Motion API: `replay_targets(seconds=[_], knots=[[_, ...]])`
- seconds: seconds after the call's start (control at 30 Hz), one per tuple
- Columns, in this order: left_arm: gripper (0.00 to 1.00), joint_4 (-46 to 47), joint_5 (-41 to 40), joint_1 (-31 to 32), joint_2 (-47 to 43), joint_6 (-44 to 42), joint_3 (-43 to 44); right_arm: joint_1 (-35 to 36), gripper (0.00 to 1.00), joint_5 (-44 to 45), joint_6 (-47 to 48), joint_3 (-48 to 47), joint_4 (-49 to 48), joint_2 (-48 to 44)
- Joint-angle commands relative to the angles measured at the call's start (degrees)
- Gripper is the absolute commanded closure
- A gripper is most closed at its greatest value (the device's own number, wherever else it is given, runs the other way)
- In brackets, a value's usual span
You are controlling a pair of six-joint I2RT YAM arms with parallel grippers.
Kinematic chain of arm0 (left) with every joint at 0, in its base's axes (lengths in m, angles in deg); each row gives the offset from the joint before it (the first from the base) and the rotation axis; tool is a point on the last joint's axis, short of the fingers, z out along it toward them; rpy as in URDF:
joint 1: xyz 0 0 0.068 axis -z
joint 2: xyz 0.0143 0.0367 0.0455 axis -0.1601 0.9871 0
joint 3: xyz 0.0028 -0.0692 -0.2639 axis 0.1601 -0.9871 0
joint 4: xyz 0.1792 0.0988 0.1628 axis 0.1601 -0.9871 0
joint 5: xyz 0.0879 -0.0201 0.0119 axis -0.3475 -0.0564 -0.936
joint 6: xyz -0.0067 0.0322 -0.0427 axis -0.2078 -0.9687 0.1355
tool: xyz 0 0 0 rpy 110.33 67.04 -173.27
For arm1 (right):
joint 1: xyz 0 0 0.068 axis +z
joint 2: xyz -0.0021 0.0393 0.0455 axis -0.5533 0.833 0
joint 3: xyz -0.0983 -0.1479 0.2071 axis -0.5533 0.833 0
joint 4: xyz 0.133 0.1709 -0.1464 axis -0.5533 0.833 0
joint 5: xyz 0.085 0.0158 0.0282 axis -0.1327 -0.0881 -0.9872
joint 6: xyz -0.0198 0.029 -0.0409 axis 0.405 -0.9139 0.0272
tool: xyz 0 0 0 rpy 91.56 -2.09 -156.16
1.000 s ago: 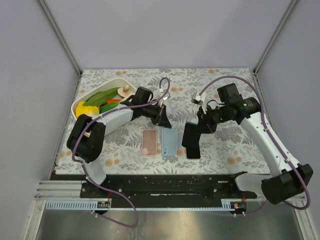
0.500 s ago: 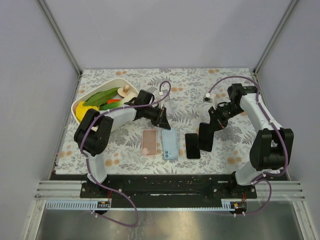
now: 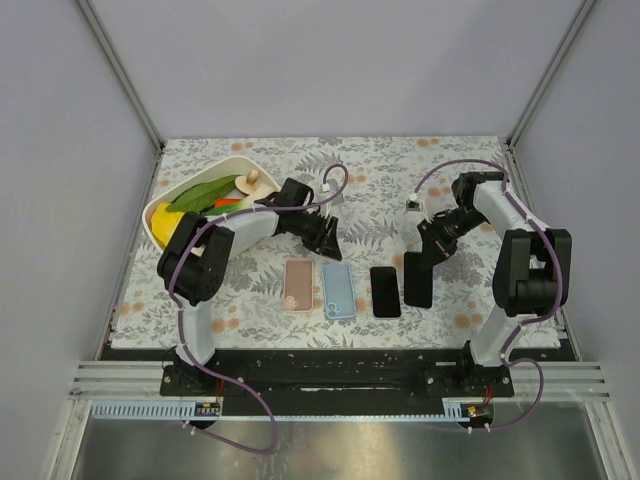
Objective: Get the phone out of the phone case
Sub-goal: Place the phone case at the center of the board.
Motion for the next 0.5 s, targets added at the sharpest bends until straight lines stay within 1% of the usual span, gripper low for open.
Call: replay_targets(seconds=[0.0, 0.1, 0.23, 0.37, 0.4, 0.47], knots=[[0.5, -0.27, -2.27, 0.1, -0.69, -2.15, 2.59, -0.25, 1.0, 1.11, 1.43, -2.77, 3.9, 1.62], [0.42, -0.01, -3.06, 0.1, -2.0, -2.33, 2.68, -0.34, 1.0, 1.55, 1.43, -3.38, 4.17, 3.72], [0.36, -0.71, -3.59, -0.08, -4.46, -2.33, 2.85, -0.34, 1.0, 1.73, 1.17, -4.79, 4.96, 6.98], [0.3, -2.02, -3.86, 0.01, -7.8, -4.17, 2.68, -0.25, 1.0, 2.34, 0.64, -4.88, 4.79, 10.4], [0.28, -2.29, -3.94, 0.01, -9.03, -4.35, 2.59, -1.9, 1.0, 2.6, 0.46, -4.88, 4.7, 11.11], [0.27, -3.16, -3.94, 0.01, -10.87, -4.87, 2.59, -1.92, 1.0, 3.48, -0.24, -4.88, 4.0, 12.34]])
